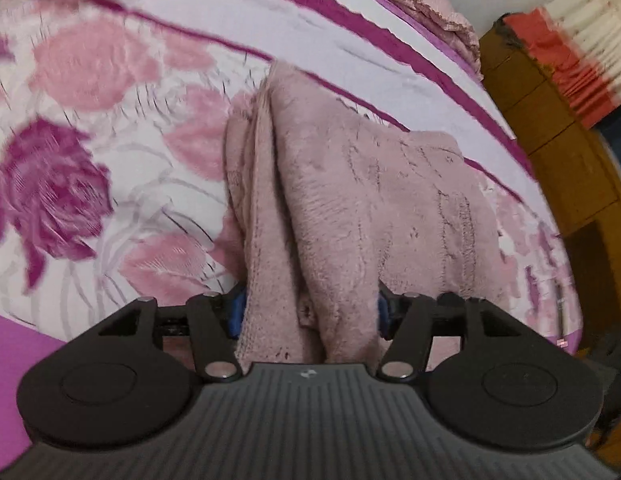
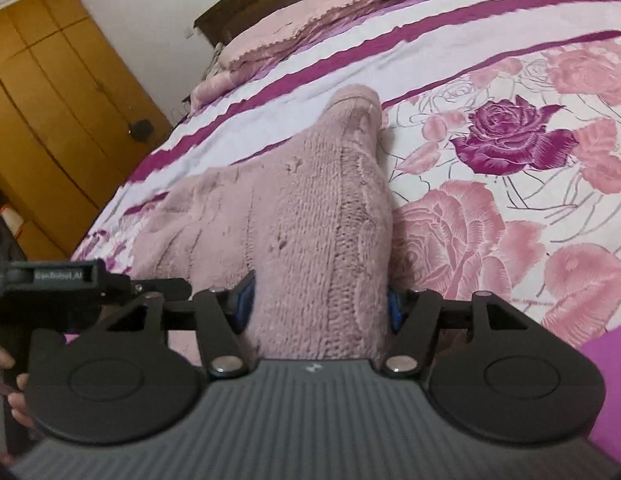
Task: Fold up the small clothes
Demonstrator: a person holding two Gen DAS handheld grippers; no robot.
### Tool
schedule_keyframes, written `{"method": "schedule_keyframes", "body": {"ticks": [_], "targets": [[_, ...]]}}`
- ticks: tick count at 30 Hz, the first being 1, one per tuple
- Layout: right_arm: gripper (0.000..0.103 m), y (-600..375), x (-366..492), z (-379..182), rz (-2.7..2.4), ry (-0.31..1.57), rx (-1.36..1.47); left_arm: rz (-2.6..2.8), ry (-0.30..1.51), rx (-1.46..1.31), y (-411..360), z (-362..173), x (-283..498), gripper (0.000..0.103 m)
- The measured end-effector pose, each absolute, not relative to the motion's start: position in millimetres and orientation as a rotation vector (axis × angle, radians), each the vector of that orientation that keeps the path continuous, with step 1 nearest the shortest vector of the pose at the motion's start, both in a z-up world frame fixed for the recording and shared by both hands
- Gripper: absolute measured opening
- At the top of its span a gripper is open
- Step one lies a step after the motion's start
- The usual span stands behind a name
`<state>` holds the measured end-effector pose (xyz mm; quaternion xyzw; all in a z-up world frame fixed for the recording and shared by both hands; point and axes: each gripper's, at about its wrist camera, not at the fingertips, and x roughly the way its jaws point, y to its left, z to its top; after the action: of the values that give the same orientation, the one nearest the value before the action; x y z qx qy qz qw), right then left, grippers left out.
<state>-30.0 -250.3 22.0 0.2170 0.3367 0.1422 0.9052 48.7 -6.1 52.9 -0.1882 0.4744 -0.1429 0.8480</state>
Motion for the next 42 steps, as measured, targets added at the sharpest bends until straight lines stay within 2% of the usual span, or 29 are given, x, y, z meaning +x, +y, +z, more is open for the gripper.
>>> {"method": "schedule_keyframes", "body": {"ticks": [6, 8, 10, 13, 17, 18, 20, 21, 27, 30, 38, 42], "targets": [[0.065, -273, -31, 61, 0.308, 0.658, 0.418, -0.269, 0.878, -0.2, -14, 104, 30, 0.065], [0.072, -282, -21, 70, 0.336, 0.628, 0.432, -0.274, 0.823, -0.189, -13, 117, 29, 0.065], [0.074, -285, -1, 71, 0.355, 0.622, 0.433, -0.293, 0.779, -0.17, -19, 124, 35, 0.063], [0.074, -287, 35, 59, 0.351, 0.673, 0.468, -0.332, 0.77, -0.145, -41, 121, 51, 0.054], [0.074, -290, 82, 27, 0.393, 0.815, 0.66, -0.299, 0.789, -0.094, -57, 94, 68, 0.053], [0.068, -288, 87, 21, 0.401, 0.813, 0.679, -0.268, 0.796, -0.051, -60, 87, 73, 0.053], [0.046, -281, 85, 17, 0.381, 0.75, 0.608, -0.217, 0.8, 0.013, -62, 74, 83, 0.054], [0.042, -278, 82, 17, 0.358, 0.716, 0.57, -0.217, 0.8, 0.006, -59, 70, 87, 0.054], [0.041, -266, 64, 4, 0.274, 0.596, 0.499, -0.236, 0.784, 0.013, -54, 55, 98, 0.055], [0.045, -269, 61, 8, 0.273, 0.598, 0.51, -0.242, 0.778, 0.021, -55, 55, 99, 0.055], [0.046, -274, 13, 55, 0.265, 0.543, 0.457, -0.27, 0.787, -0.008, -52, 93, 72, 0.055], [0.046, -281, -15, 62, 0.316, 0.575, 0.513, -0.232, 0.812, -0.025, -50, 106, 47, 0.055]]}}
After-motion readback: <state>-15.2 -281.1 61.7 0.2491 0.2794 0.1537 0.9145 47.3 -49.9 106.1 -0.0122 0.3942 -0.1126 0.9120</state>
